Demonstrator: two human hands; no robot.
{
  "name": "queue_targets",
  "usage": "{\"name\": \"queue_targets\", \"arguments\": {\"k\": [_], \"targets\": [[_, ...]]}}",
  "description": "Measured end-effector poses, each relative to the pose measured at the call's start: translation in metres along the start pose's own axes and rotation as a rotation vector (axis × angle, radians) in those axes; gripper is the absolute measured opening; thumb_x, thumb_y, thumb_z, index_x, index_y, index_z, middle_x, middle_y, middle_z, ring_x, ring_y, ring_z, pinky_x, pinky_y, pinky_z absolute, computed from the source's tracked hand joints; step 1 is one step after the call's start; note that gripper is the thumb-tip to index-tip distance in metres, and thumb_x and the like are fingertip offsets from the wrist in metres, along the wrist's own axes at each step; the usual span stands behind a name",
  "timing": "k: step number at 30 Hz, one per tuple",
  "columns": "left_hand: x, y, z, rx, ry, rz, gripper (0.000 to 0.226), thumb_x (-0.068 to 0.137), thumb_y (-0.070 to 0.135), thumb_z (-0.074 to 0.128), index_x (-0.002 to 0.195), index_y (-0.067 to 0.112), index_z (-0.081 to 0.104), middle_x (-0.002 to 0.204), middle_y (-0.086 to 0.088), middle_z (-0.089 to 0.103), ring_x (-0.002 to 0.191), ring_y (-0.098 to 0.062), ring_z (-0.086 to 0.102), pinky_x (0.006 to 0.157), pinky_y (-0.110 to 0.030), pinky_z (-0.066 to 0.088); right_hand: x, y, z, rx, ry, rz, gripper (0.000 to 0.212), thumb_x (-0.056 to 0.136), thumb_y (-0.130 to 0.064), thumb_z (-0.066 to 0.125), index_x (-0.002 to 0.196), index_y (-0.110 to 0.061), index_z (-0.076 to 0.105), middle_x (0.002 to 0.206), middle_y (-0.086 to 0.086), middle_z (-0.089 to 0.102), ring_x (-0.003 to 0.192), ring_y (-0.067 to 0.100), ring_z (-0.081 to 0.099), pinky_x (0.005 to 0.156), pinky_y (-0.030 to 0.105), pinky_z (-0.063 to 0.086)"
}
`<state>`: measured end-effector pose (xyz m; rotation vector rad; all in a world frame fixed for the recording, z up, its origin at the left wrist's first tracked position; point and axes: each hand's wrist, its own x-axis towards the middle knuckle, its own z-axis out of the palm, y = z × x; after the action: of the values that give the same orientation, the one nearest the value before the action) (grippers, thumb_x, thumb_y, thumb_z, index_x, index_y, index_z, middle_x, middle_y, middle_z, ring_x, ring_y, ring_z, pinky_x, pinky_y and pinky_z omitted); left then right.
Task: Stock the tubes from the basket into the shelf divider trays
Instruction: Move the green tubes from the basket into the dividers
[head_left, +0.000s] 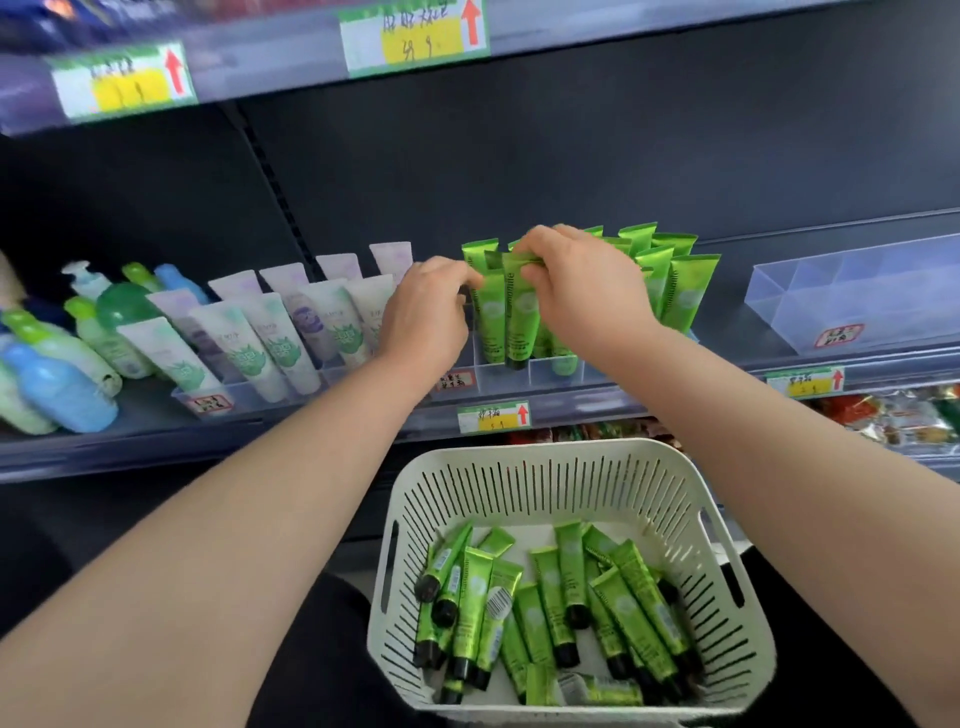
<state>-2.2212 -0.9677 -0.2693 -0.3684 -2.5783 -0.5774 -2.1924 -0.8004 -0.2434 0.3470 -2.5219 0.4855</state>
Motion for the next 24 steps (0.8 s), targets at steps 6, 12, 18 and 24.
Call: {"name": "queue_targets", "arguments": {"k": [6,12,18,24], "targets": [[-0.026,-0.018,0.003,0.003,-0.072,0.043,0.040,0.086,-0.011,0.053,0.101,0.019,0.073,0.112,0.001,0.067,0.107,-0.020,0.057,0.088,-0.042,0.050,0.022,-0.010,0.025,-0.079,-0.043,-0.002,0.026,0.093,-0.011,0.049,0.116,-0.018,0.056,0.106,0.005,0.060,0.099,0.029,0.055,0.063,0.034,0.040],[-0.034,-0.027,0.003,0.028,-0.137,0.064,0.037,0.085,-0.010,0.056,0.102,0.019,0.072,0.116,0.000,0.065,0.111,-0.022,0.054,0.089,-0.043,0.048,0.025,-0.004,0.049,-0.125,-0.170,0.022,0.029,0.092,-0.008,0.048,0.119,-0.019,0.054,0.108,0.007,0.060,0.100,0.031,0.056,0.066,0.035,0.042],[-0.042,-0.028,0.005,0.041,-0.164,0.090,0.032,0.087,-0.006,0.058,0.104,0.016,0.072,0.116,-0.002,0.065,0.110,-0.023,0.052,0.088,-0.043,0.048,0.019,0.000,0.058,-0.112,-0.149,-0.005,0.038,0.092,-0.004,0.049,0.127,-0.019,0.052,0.118,0.007,0.058,0.110,0.030,0.051,0.070,0.037,0.042],[-0.052,-0.030,0.008,0.010,-0.170,0.089,0.032,0.086,-0.008,0.055,0.103,0.013,0.073,0.117,-0.003,0.065,0.111,-0.023,0.054,0.089,-0.041,0.048,-0.006,-0.004,0.050,-0.107,0.080,-0.149,0.044,0.081,0.002,0.058,0.122,-0.015,0.057,0.113,0.009,0.059,0.101,0.034,0.053,0.074,0.044,0.046]]}}
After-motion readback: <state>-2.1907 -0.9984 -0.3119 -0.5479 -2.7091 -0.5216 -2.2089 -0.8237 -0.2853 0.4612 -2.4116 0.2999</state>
